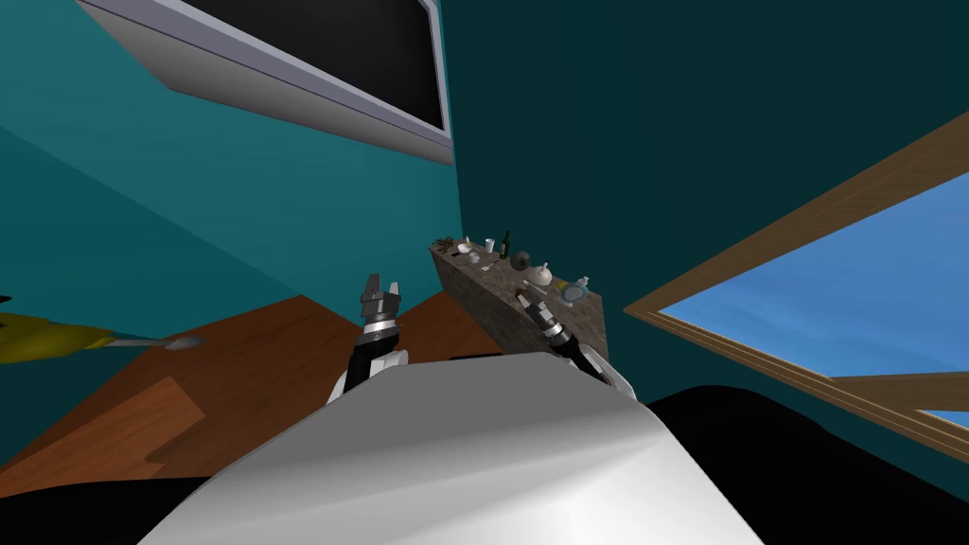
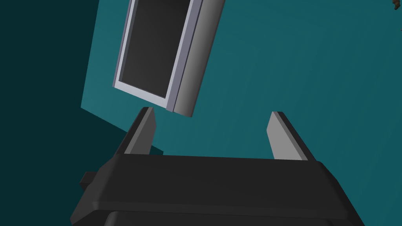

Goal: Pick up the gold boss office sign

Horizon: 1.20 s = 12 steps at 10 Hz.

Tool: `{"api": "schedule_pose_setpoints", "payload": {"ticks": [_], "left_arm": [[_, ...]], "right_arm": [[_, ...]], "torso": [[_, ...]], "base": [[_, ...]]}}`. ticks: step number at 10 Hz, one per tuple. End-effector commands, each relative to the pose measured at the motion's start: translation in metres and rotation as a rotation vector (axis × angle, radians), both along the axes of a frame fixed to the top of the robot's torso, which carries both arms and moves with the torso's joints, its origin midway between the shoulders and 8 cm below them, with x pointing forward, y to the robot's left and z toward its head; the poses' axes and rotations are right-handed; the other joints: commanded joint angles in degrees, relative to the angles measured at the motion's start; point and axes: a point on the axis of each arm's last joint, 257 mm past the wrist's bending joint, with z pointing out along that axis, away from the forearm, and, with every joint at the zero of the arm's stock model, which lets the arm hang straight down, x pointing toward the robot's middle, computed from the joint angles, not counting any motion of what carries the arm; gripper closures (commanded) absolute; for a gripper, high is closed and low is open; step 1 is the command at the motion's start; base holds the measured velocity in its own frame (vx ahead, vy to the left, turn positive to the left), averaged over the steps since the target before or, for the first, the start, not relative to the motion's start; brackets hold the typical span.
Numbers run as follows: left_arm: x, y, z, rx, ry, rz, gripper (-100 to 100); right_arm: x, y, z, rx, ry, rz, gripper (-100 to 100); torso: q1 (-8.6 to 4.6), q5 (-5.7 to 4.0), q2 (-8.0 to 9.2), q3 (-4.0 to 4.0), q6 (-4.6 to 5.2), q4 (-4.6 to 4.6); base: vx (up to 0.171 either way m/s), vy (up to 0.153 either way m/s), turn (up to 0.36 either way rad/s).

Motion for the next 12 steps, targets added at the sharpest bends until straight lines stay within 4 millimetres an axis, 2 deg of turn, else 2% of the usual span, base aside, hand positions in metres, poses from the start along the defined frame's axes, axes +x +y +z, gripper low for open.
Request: {"api": "schedule_pose_setpoints", "payload": {"ticks": [1,2,3,4,5,7,8,9,10,12], "left_arm": [[0.000,0.000,0.000,0.000,0.000,0.000,0],[0.000,0.000,0.000,0.000,0.000,0.000,0],[0.000,0.000,0.000,0.000,0.000,0.000,0],[0.000,0.000,0.000,0.000,0.000,0.000,0],[0.000,0.000,0.000,0.000,0.000,0.000,0],[0.000,0.000,0.000,0.000,0.000,0.000,0],[0.000,0.000,0.000,0.000,0.000,0.000,0],[0.000,0.000,0.000,0.000,0.000,0.000,0],[0.000,0.000,0.000,0.000,0.000,0.000,0],[0.000,0.000,0.000,0.000,0.000,0.000,0]], "right_arm": [[-0.003,-0.001,-0.009,-0.031,0.032,0.025,-100],[-0.004,-0.001,-0.010,-0.045,0.035,0.033,-100],[-0.007,-0.005,-0.026,-0.062,0.086,0.048,-100],[-0.009,-0.005,-0.028,-0.087,0.092,0.064,-100],[-0.013,-0.009,-0.044,-0.101,0.141,0.075,-100],[-0.015,-0.009,-0.047,-0.140,0.150,0.099,-100],[-0.020,-0.015,-0.062,-0.161,0.201,0.112,-100],[-0.021,-0.015,-0.064,-0.185,0.206,0.126,-100],[-0.026,-0.021,-0.078,-0.203,0.255,0.135,-100],[-0.029,-0.023,-0.081,-0.242,0.264,0.158,-100]], "torso": [[0.00,0.00,0.00,0.00,0.00,0.00],[0.01,0.00,-0.01,0.00,0.01,0.01],[0.05,0.01,-0.09,-0.04,0.00,-0.01],[0.03,0.01,-0.05,-0.03,0.00,-0.01],[0.02,0.00,-0.06,-0.03,0.00,-0.01],[0.03,0.00,-0.04,-0.01,0.00,0.00],[0.05,0.01,-0.11,-0.06,0.00,-0.01],[0.05,0.01,-0.09,-0.05,0.00,-0.02],[0.05,0.01,-0.09,-0.04,0.01,-0.01],[0.03,0.01,-0.07,-0.03,0.00,0.00]], "base": [[-0.050,-0.022,0.022],[-0.021,-0.011,-0.003],[-0.039,-0.017,0.042],[-0.041,-0.020,0.020],[-0.051,-0.017,0.041],[-0.030,-0.015,0.009],[-0.032,-0.013,0.049],[-0.033,-0.015,0.024],[-0.042,-0.012,0.049],[-0.030,-0.017,0.012]]}}
